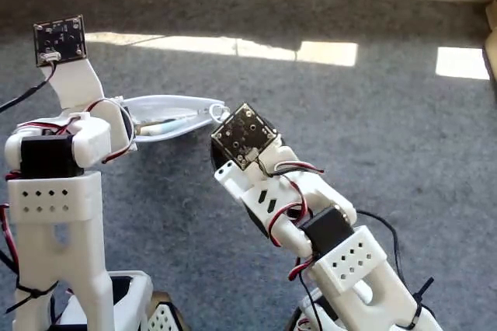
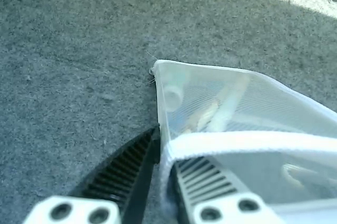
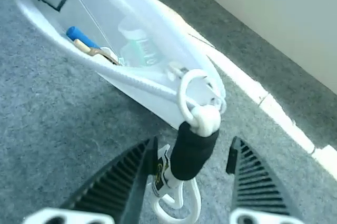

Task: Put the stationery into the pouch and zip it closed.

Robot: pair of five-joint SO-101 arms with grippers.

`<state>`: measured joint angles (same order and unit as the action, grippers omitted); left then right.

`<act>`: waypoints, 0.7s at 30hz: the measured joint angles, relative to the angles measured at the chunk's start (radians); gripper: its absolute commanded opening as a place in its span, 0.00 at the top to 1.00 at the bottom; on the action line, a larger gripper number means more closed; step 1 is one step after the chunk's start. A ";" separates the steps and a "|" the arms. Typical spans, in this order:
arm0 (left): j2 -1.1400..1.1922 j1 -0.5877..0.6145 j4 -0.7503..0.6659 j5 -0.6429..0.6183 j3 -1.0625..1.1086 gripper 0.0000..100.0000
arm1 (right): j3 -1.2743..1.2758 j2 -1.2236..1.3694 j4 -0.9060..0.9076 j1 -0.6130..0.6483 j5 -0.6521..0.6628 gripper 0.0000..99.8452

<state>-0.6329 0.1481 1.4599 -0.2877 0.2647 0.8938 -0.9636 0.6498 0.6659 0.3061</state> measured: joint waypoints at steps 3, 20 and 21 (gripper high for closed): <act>0.000 0.000 0.000 0.000 0.000 0.99 | 0.000 0.000 0.000 -0.002 0.000 0.85; 0.000 0.000 0.000 0.000 0.000 0.99 | 0.000 -0.032 0.000 -0.003 0.000 0.86; 0.000 0.000 0.000 0.000 0.000 0.99 | 0.000 -0.032 0.000 -0.003 0.000 0.86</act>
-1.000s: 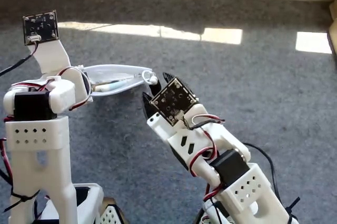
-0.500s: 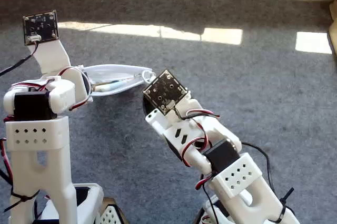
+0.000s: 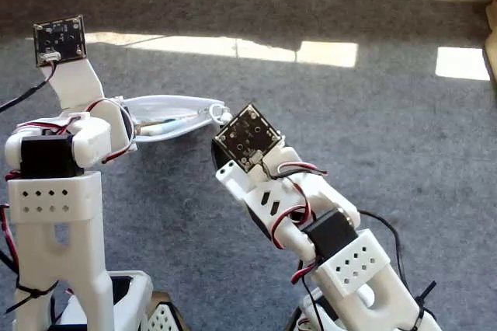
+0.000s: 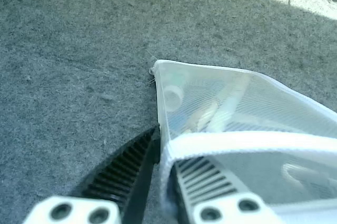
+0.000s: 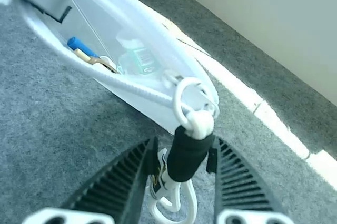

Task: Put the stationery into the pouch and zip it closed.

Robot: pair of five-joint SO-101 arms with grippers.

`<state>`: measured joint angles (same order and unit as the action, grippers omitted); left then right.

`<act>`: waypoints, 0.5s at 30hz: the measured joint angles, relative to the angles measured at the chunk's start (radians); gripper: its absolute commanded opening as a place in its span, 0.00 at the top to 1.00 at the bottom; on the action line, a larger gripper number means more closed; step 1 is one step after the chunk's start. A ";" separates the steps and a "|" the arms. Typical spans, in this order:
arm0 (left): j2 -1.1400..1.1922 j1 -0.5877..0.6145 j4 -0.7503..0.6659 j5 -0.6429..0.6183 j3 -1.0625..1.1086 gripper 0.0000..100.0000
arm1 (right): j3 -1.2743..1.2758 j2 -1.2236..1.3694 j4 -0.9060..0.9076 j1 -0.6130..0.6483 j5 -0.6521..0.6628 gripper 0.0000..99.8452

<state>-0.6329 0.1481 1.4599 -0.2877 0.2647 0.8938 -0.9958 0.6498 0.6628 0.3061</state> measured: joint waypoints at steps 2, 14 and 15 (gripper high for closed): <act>0.000 0.000 0.000 0.000 0.000 0.99 | 0.000 0.000 0.000 0.000 0.000 0.88; 0.000 0.000 0.000 0.002 0.000 0.99 | 0.000 0.000 0.000 -0.006 -0.003 1.00; 0.000 0.000 0.000 0.002 0.000 0.99 | 0.000 0.000 0.000 -0.006 -0.003 1.00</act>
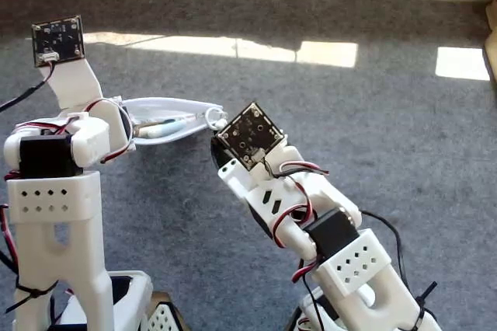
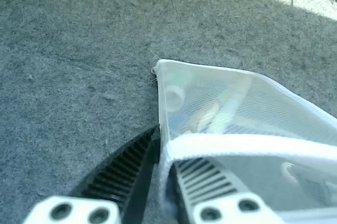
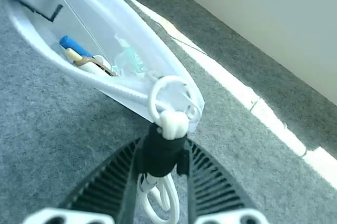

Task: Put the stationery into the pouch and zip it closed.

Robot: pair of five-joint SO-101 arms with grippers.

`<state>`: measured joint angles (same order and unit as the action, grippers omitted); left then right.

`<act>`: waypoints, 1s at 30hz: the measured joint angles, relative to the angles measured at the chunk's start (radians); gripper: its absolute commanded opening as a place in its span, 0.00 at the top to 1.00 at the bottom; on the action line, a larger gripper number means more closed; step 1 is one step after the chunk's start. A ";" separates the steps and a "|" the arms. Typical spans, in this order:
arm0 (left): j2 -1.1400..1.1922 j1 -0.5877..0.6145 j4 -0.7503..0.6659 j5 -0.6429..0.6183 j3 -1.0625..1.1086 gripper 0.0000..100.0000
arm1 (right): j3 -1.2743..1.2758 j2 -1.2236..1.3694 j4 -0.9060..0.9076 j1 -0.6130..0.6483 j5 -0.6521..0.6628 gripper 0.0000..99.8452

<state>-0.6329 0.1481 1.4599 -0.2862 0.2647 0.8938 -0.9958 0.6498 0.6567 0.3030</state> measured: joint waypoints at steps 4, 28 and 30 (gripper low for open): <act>0.000 0.000 0.000 0.003 0.000 0.99 | 0.000 0.000 0.020 0.000 -0.002 1.00; 0.002 -0.233 -0.215 0.117 0.011 0.77 | 0.138 -0.404 0.433 0.002 -0.002 1.00; 0.003 -0.265 -0.255 0.147 0.011 0.77 | 0.169 -0.443 0.433 0.002 -0.002 1.00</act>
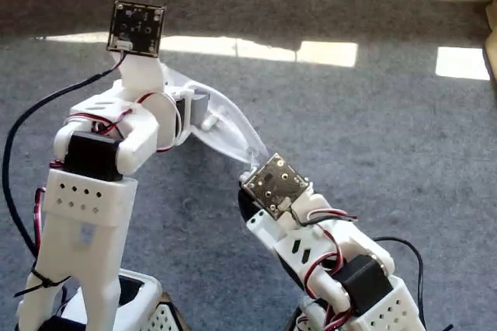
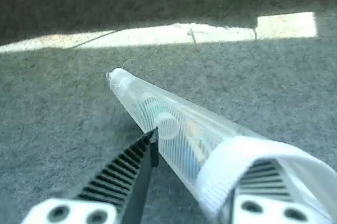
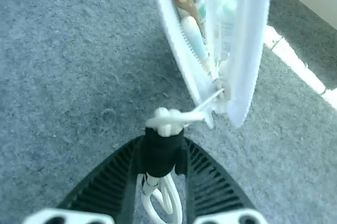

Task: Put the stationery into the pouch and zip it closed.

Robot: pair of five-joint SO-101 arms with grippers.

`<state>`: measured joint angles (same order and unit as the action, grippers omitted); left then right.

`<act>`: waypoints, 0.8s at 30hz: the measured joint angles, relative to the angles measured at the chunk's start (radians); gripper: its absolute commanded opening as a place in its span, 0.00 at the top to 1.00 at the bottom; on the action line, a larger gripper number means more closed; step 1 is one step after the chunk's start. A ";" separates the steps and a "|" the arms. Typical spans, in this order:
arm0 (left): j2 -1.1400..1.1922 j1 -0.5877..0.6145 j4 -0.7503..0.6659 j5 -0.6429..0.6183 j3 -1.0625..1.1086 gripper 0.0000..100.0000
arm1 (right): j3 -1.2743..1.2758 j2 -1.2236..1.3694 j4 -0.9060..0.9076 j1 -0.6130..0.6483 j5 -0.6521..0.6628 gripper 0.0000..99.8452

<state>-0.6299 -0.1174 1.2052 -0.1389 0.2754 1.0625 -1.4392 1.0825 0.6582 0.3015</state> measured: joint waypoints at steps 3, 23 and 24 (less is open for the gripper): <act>0.000 -0.049 -0.061 0.026 0.005 0.77 | 0.034 -0.055 0.000 0.000 0.000 1.00; 0.135 -0.302 -0.270 0.072 0.040 0.73 | 0.095 -0.199 0.002 0.000 0.000 1.00; 0.126 -0.302 -0.270 0.072 0.040 0.73 | 0.095 -0.199 0.002 0.002 0.000 1.00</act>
<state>-0.5040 -0.4196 0.9352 -0.0667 0.3153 1.1577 -1.6387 1.0840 0.6598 0.3015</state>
